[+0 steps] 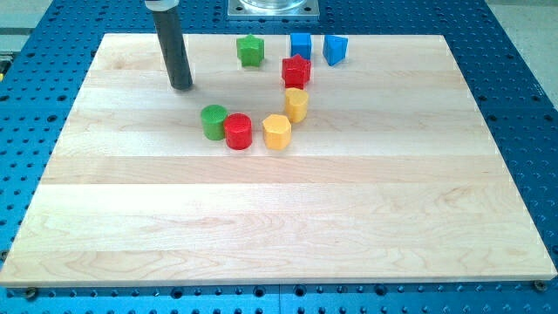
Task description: Move the blue cube to the top right of the red star
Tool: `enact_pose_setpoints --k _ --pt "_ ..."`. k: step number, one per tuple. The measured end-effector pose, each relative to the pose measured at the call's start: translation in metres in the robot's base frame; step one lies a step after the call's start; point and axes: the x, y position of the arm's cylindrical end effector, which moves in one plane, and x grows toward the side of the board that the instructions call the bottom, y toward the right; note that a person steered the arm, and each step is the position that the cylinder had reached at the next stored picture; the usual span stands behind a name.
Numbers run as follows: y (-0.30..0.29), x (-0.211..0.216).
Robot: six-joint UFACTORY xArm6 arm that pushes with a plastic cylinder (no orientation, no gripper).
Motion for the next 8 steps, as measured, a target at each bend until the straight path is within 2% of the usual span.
enact_pose_setpoints --k 5,6,7,8 --pt "-0.007 -0.005" --pt "-0.017 -0.038" --pt "-0.009 -0.095" --pt "0.068 -0.100"
